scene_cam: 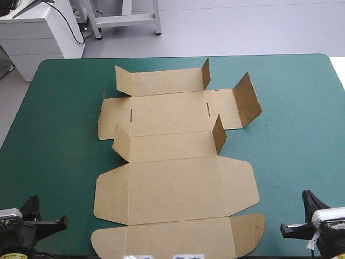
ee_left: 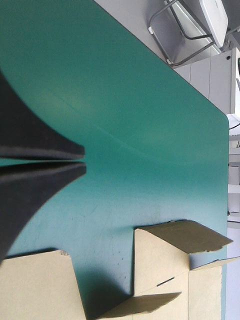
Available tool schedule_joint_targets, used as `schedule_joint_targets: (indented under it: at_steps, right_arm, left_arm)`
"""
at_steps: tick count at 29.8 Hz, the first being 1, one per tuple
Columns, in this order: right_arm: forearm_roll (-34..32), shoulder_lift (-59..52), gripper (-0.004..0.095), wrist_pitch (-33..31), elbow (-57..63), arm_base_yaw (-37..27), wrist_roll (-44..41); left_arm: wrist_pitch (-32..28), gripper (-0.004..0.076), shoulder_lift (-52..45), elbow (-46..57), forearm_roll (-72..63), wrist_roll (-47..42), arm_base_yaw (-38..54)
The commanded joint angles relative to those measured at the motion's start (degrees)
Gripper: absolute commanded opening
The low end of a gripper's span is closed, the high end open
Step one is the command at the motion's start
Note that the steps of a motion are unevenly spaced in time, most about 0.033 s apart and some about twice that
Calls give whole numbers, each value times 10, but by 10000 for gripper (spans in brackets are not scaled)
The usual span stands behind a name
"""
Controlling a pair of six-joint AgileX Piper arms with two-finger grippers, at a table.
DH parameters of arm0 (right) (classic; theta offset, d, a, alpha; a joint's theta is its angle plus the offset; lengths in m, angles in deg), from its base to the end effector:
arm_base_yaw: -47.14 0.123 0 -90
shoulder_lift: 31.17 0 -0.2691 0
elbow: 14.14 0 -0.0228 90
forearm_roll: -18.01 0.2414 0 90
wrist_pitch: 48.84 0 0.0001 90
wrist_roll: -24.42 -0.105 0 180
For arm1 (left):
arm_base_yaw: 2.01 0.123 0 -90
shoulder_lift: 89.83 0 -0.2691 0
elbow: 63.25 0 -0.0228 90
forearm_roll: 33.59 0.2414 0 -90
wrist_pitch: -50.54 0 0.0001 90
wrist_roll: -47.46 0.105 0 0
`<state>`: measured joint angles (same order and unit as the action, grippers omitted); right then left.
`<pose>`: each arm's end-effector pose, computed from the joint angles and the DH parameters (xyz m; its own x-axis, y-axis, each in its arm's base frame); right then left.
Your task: Fold the box
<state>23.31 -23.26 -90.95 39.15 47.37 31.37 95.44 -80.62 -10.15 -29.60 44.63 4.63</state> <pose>0.0360 0.0067 0.2723 -0.2244 -0.0534 -0.9730 -0.0762 0.9964 -0.0371 0.0369 0.0095 0.2674 -0.2927 -0.0341 -0.9556 -0.1621 0.9867 0.0145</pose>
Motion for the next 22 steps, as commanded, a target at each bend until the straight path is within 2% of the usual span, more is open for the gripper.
schedule_joint_targets:
  at_steps: [1, 13, 16, 22]
  right_arm:
    - [2, 7, -21, 42, -14, -2, 1]
    - [2, 7, -21, 51, -14, -2, 0]
    - [19, 7, -21, 58, -14, -2, -2]
    - [82, 58, -21, 49, -15, -2, 74]
  left_arm:
    - [-43, -8, 10, -13, -1, -3, -3]
    - [-43, -8, 10, -13, -1, -3, -3]
    - [-43, -8, 10, -13, -1, -3, -3]
    - [-43, -8, 10, -13, -1, -3, -3]
